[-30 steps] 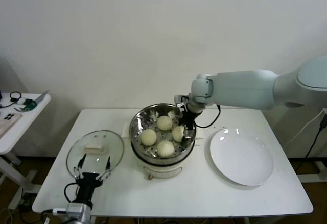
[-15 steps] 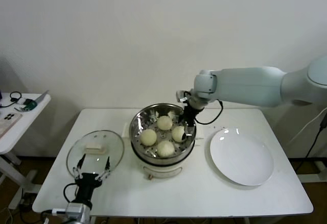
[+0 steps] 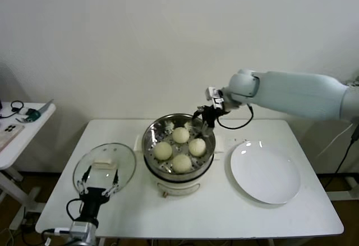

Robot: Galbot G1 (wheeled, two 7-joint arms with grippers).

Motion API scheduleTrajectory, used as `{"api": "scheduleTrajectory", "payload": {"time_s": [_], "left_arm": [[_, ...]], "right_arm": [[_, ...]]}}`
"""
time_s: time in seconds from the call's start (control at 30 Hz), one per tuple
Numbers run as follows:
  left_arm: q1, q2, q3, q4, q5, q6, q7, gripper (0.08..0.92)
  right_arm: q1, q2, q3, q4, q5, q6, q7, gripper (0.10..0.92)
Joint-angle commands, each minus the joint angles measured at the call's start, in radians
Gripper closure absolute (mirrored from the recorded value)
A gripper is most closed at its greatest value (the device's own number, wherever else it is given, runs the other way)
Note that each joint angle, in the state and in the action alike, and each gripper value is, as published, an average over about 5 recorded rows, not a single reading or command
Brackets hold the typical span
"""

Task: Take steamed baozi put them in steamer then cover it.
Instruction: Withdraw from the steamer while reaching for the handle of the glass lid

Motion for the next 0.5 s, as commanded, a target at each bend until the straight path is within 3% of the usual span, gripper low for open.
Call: {"api": "scheduleTrajectory", "payload": {"time_s": [0.03, 0.3, 0.5], "left_arm": [[-0.001, 0.005, 0.002, -0.008, 0.064, -0.009, -0.002, 0.177], [-0.004, -0.002, -0.004, -0.023, 0.141, -0.004, -0.001, 0.177], [-0.003, -0.02, -0.021, -0.039, 0.259, 0.008, 0.006, 0.177]], "right_arm": [[-0.37, -0.262, 0.507, 0.094, -0.1, 0.202, 0.374, 0.203], [-0.834, -0.407, 0.995, 0.227, -0.197, 0.214, 0.454, 0.203], [-1.219, -0.393, 1.4, 0.288, -0.263, 0.213, 0.512, 0.203]]}}
